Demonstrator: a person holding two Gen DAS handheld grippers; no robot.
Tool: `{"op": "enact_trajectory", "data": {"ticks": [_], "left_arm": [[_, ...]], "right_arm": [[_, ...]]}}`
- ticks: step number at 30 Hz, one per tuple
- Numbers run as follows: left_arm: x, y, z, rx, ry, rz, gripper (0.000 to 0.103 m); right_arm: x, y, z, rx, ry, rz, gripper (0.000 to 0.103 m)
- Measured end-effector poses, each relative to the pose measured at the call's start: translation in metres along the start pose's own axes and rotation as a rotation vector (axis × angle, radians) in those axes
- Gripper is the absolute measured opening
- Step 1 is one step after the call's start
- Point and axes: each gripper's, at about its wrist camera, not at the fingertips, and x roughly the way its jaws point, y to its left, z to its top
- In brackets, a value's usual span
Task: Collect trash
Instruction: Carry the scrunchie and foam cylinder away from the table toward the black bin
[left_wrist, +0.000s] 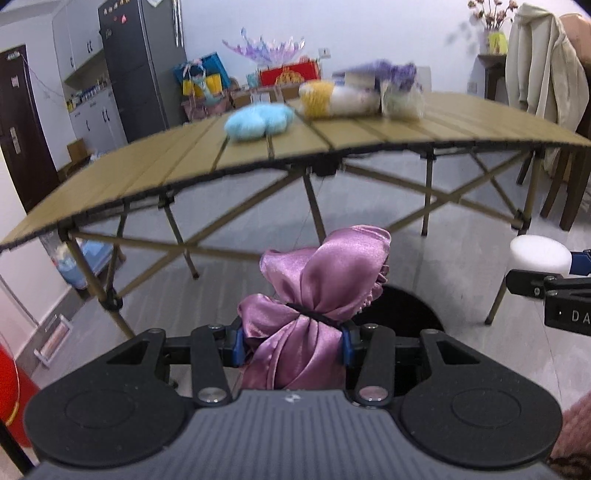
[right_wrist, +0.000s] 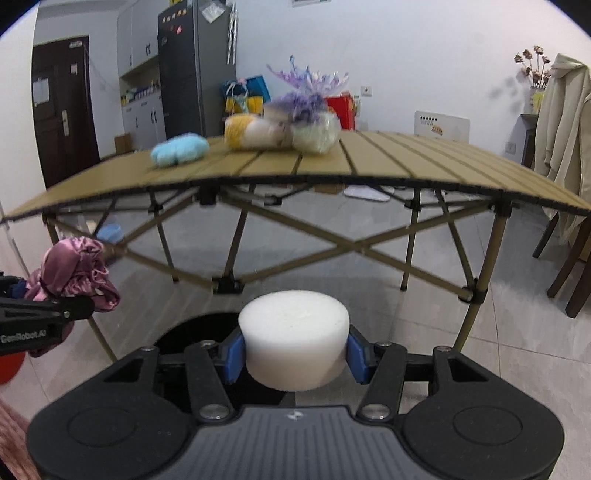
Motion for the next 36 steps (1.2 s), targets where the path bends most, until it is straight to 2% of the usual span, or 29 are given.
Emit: {"op": "enact_trajectory", "data": {"ticks": [8,15,25,36], "left_arm": [[0.029,0.017,-0.019,-0.038,0.134,0.019,0.045],[0.047,0.023,-0.019,-0.079,0.221,0.012,0.045],[0.061,0.028,-0.012,-0.173,0.325,0.005,0.044],[0.069,0.027,-0.008,-0.226,0.414,-0.015,0.044]], "right_arm": [[0.023,-0.005,-0.018,0.017,0.095,-0.020,0.054],[0.052,-0.011,-0.024,0.038,0.158,-0.045,0.054],[0.066,-0.013,-0.030,0.017,0.190,-0.073,0.054],[0.076,-0.016,-0.030,0.023,0.207,-0.092,0.054]]}}
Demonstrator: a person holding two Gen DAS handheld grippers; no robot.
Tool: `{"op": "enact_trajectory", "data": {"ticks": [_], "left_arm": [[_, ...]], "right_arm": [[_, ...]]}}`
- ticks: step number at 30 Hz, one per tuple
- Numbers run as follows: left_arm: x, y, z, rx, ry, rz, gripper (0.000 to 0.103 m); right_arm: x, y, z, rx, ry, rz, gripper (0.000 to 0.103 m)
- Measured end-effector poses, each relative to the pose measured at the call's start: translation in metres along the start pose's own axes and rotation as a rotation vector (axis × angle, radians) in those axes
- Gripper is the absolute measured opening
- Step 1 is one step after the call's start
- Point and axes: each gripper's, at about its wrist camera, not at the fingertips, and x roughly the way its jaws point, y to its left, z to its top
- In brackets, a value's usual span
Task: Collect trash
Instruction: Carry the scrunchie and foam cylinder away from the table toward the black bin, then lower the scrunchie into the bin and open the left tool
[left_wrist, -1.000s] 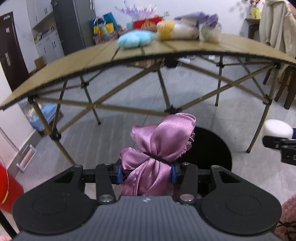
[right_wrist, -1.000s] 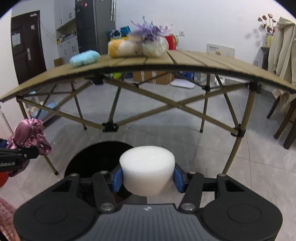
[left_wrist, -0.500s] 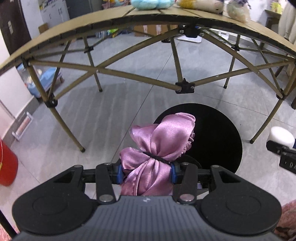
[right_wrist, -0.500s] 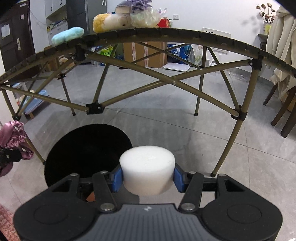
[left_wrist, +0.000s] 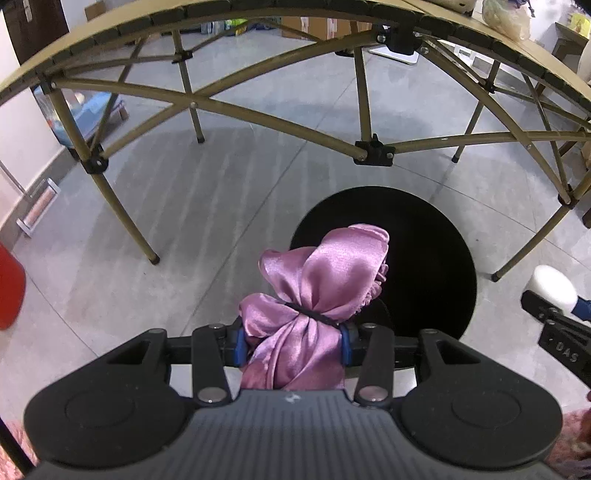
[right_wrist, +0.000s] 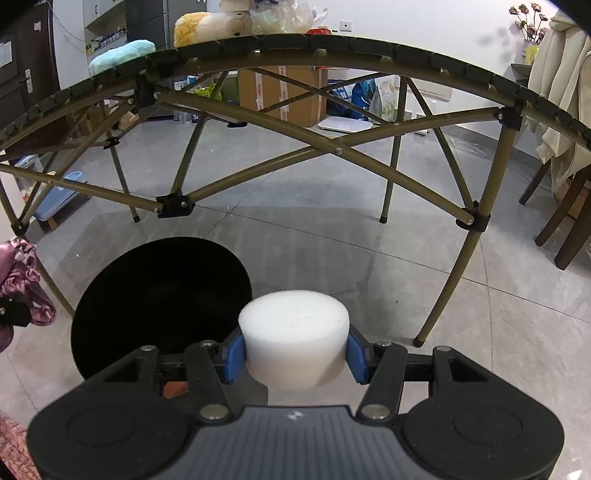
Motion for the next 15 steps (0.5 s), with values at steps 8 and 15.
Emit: {"op": "enact_trajectory", "data": {"ticks": [8,15], "left_arm": [[0.002,-0.014,0.004,0.001,0.033,-0.007,0.044],[0.011,-0.028,0.005,0.004,0.075,-0.024,0.044]], "right_arm": [[0.007,-0.002,0.000,0.004,0.014,-0.016,0.054],[0.012,-0.005,-0.001,0.010,0.023,-0.023,0.054]]}}
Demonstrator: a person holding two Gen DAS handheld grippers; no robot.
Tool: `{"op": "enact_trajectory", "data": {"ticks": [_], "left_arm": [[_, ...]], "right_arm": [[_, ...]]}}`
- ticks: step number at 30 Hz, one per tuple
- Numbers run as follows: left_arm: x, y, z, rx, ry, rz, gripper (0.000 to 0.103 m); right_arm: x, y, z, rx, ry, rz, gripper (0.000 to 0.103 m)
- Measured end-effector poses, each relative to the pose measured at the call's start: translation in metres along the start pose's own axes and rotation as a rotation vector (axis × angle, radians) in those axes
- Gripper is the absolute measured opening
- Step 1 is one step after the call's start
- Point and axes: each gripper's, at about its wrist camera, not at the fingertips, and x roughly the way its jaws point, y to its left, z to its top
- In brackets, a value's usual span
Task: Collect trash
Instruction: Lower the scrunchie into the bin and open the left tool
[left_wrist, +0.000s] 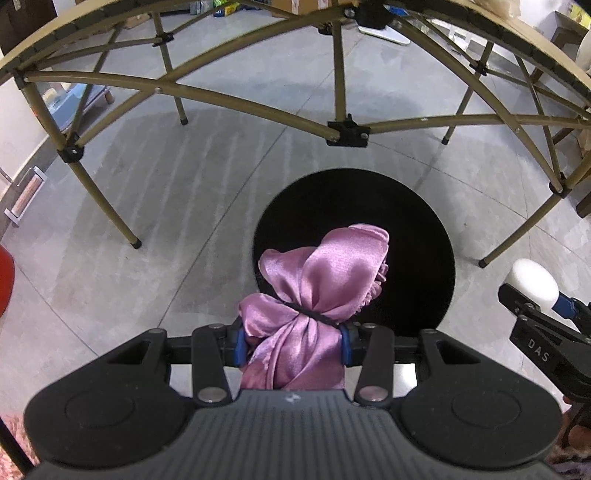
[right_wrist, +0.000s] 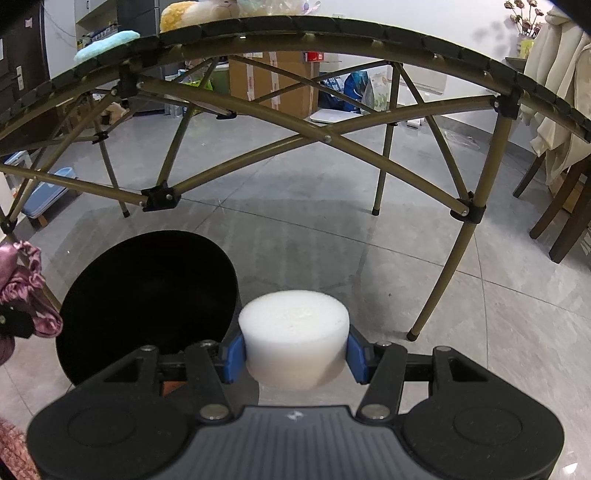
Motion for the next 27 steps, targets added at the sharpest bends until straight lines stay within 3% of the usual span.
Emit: {"op": "enact_trajectory", "data": {"ticks": [27], "left_arm": [[0.037,-0.060,0.022,0.018,0.078,-0.012,0.044]], "right_arm": [[0.009,-0.011,0.003,0.054,-0.014,-0.006,0.054]]}}
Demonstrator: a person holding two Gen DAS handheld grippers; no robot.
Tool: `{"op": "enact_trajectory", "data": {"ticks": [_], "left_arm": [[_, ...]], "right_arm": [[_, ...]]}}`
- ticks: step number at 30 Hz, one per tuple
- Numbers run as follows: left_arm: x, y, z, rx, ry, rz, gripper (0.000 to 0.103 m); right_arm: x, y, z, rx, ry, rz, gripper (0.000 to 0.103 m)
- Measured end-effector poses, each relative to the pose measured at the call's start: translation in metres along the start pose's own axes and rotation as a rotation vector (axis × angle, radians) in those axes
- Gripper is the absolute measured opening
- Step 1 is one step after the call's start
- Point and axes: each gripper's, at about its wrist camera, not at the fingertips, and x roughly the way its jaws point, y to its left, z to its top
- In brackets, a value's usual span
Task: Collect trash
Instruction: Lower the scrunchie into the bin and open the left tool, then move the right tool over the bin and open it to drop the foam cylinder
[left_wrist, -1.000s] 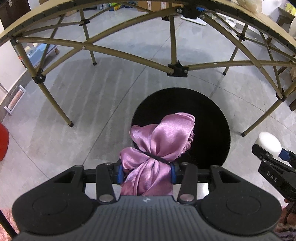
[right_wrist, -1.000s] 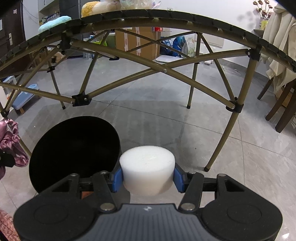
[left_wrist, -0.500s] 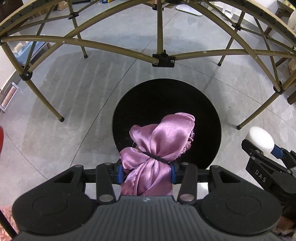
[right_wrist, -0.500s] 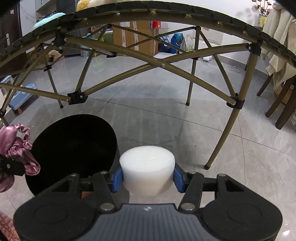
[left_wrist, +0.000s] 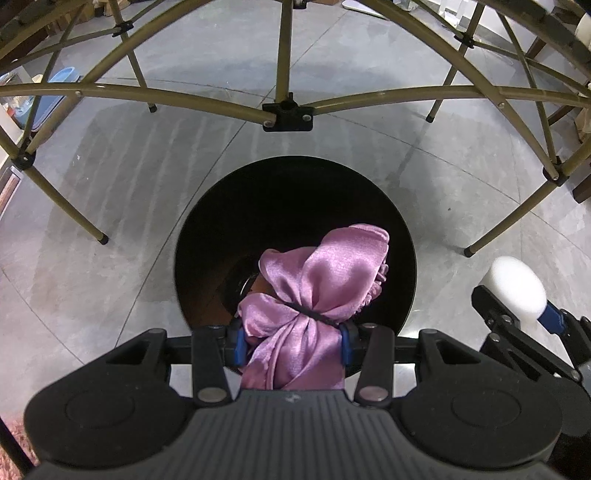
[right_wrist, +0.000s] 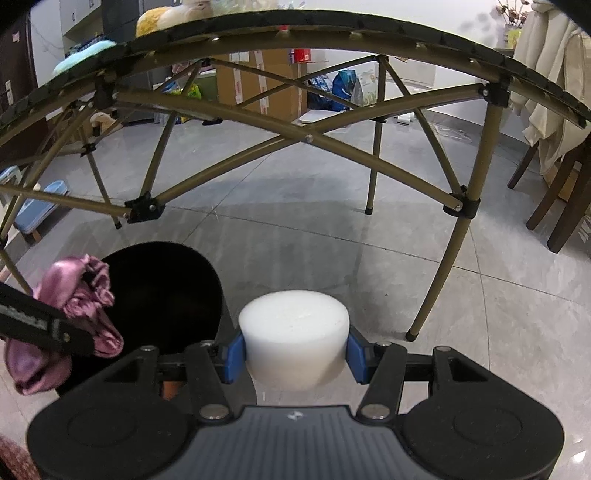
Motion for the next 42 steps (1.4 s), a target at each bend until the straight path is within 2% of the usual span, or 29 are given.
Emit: {"op": "enact_trajectory", "data": {"ticks": [20,22,25,26,27,29,42], "left_arm": [[0.034,-0.012,0.013,-0.019,0.063,0.043,0.047],[0.035,-0.012,0.014,-0.018,0.065,0.049,0.050],[0.035,-0.012,0.014,-0.012,0.064,0.055,0.063],[0.035,-0.012,0.014,-0.011,0.063,0.055,0.073],[0.034,-0.013,0.014,-0.011,0.058,0.057,0.088],[0.033,-0.013,0.013,-0.018,0.049,0.071,0.103],[0.033,-0.011,0.014,-0.005,0.046,0.093,0.103]], "right_arm": [[0.013,-0.012,0.003,0.033,-0.005,-0.014,0.054],[0.013,-0.013,0.003,0.035,-0.004,-0.015,0.054],[0.013,-0.014,0.002,0.038,-0.003,-0.017,0.054],[0.013,-0.014,0.002,0.039,-0.004,-0.017,0.054],[0.013,-0.015,0.002,0.040,-0.005,-0.016,0.054],[0.012,-0.015,0.002,0.040,-0.008,-0.015,0.054],[0.012,-0.015,0.002,0.038,-0.006,-0.013,0.054]]}}
